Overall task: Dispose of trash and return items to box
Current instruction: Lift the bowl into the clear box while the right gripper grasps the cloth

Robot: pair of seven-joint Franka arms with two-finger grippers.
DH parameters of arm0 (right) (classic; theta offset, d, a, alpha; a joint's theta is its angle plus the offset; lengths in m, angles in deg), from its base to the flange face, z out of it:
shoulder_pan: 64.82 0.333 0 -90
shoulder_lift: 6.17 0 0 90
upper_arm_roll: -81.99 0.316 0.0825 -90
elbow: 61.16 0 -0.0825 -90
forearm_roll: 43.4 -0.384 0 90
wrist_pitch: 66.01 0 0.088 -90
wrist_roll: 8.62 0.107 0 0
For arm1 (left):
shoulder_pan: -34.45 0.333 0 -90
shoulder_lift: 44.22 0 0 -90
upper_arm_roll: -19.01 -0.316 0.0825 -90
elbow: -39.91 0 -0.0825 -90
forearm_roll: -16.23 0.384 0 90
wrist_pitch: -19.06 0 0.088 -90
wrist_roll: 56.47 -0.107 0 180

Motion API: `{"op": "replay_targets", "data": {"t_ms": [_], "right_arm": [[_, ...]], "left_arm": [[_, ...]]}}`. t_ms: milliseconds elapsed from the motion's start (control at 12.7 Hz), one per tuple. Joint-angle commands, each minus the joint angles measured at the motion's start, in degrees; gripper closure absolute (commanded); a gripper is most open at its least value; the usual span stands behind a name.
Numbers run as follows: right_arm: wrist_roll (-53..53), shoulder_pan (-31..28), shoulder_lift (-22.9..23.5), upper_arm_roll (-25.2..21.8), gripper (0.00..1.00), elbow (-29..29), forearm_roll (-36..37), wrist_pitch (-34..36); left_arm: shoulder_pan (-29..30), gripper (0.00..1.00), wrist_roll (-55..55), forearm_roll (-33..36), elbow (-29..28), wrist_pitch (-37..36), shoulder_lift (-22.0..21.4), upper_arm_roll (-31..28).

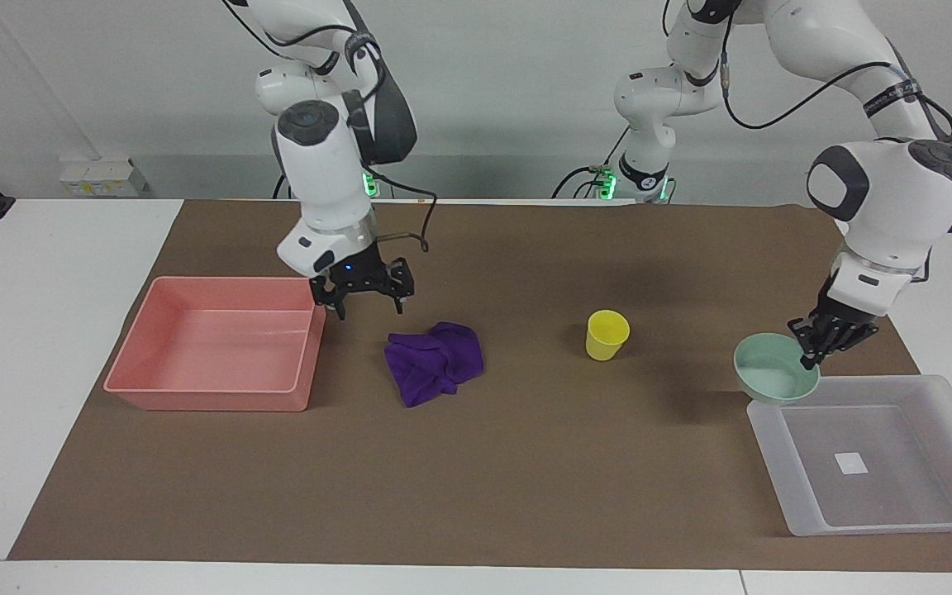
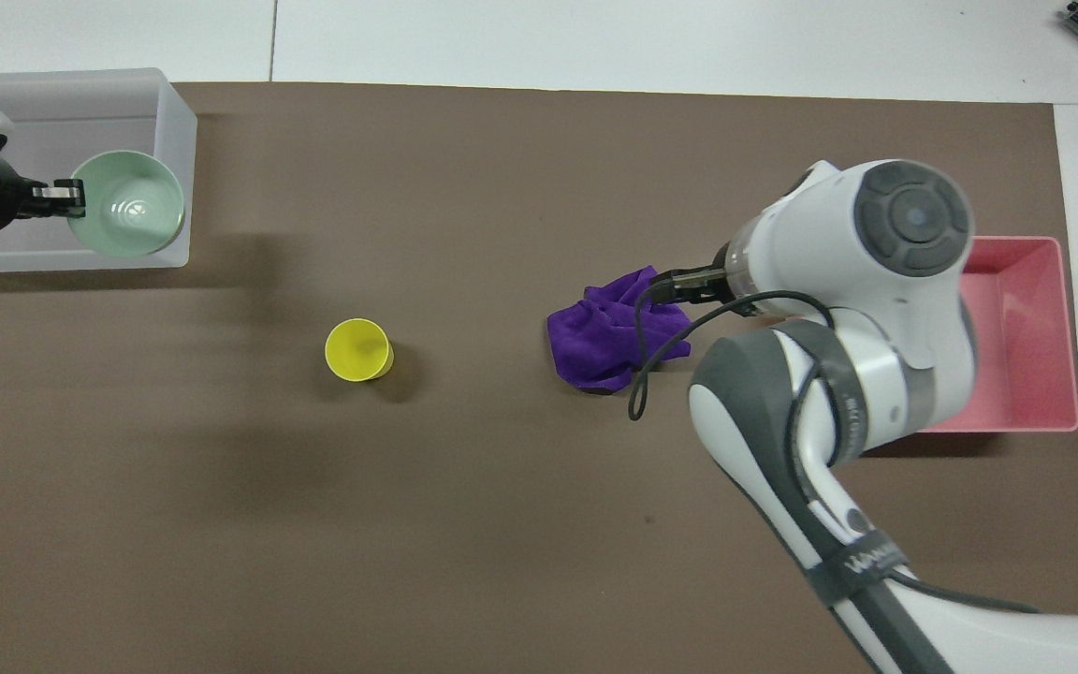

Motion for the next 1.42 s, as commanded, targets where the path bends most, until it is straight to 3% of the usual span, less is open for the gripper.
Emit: {"op": "replay_targets", "data": {"t_ms": [0,236,552,630,709,788,1024,1261,1339], "right_arm": [[1.0,2.0,2.2,0.0,0.0,5.0,-0.1,-9.7],[0.5,3.9,5.3,0.0,0.0,6.9,-0.1,-15.7],[0.1,4.3,8.7,0.0,0.0,7.3,-0.1,-18.5],[-1.2,4.3,8.8,0.0,0.14,7.3,0.0,-18.5],[-1.4,4.2,8.8,0.0,0.68,7.2,0.0,-18.3],[-1.1,3.9,8.8,0.0,0.98,7.2,0.0,-18.0],[4.2,4.1,8.5,-0.1,1.0,6.9,-0.1,-16.9],[5.5,3.9,5.6,-0.5,1.0,4.8,0.0,-9.3],[5.6,3.7,4.2,-0.6,1.0,3.9,-0.1,-6.7]], "left_arm": [[1.7,1.0,-0.4,0.1,18.3,-5.8,12.4,0.5],[4.9,1.0,-0.4,0.2,28.6,-4.9,21.6,0.8],[7.5,1.0,-0.8,0.2,32.9,-1.1,28.8,0.8],[7.6,1.0,-0.8,0.2,32.5,-0.3,28.6,0.4],[7.7,1.0,-0.8,0.2,31.9,0.0,28.5,0.4],[7.9,1.0,-0.7,0.2,30.4,1.0,28.4,0.3],[8.7,1.0,-0.7,1.0,25.0,6.4,28.0,0.3],[8.5,0.98,-0.8,1.0,23.6,5.6,26.9,0.4],[8.4,0.75,-0.9,1.1,23.6,5.2,26.9,0.4]]}}
